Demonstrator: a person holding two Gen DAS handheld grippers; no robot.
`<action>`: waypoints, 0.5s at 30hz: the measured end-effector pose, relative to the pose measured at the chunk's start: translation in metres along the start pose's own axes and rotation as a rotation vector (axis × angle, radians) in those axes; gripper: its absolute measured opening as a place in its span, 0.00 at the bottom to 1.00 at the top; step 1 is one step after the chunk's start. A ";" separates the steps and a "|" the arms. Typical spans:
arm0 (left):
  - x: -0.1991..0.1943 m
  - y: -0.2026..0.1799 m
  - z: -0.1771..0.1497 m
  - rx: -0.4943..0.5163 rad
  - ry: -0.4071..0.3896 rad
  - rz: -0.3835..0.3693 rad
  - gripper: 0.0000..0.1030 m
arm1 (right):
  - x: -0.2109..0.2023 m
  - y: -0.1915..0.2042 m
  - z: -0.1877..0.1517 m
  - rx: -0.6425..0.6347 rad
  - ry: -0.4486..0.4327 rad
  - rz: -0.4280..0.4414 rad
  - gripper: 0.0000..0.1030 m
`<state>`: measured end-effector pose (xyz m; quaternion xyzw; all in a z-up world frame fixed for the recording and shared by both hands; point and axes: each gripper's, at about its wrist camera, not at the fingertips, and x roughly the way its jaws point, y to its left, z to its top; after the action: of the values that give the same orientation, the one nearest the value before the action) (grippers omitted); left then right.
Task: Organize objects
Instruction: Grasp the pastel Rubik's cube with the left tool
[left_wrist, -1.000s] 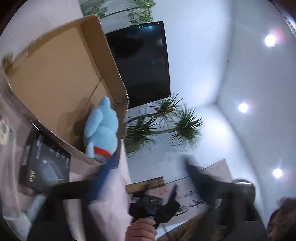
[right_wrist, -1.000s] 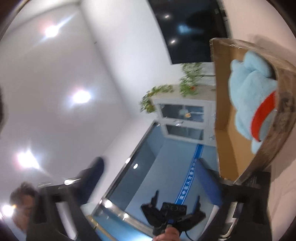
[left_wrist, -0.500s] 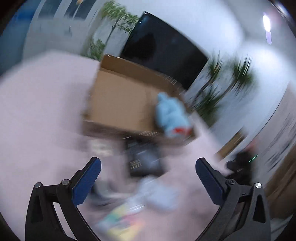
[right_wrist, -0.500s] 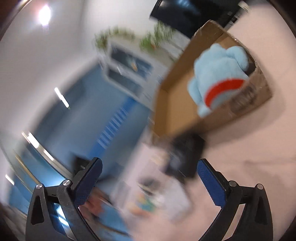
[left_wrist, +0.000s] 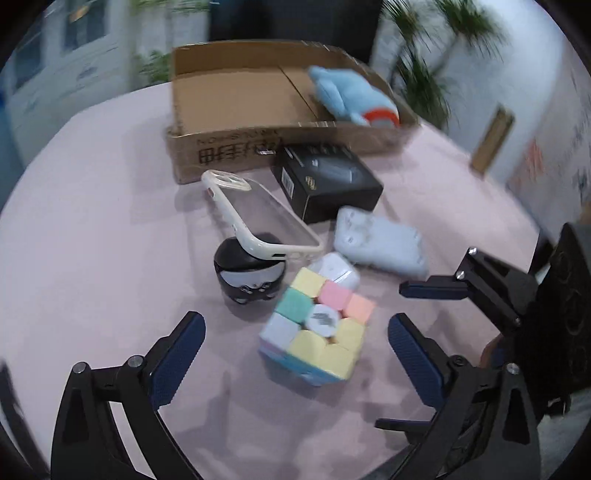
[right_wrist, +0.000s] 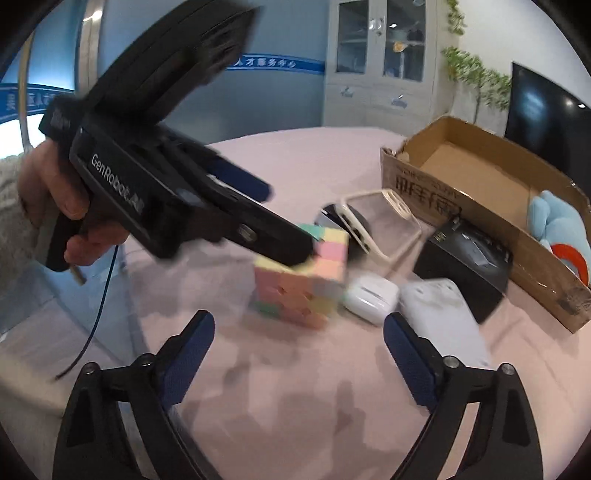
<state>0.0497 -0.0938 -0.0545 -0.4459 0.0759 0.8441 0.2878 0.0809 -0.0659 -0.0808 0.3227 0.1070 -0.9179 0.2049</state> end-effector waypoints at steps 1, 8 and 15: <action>0.004 0.002 0.002 0.029 0.025 -0.027 0.92 | 0.009 0.003 0.001 0.028 0.007 -0.024 0.90; 0.022 0.004 0.006 0.121 0.153 -0.241 0.74 | 0.026 0.021 0.012 0.016 0.032 -0.181 0.75; 0.025 -0.001 0.010 0.156 0.178 -0.261 0.59 | 0.042 0.009 0.015 0.066 0.119 -0.173 0.58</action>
<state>0.0321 -0.0788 -0.0686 -0.5012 0.1076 0.7484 0.4209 0.0466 -0.0921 -0.0968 0.3729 0.1161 -0.9143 0.1072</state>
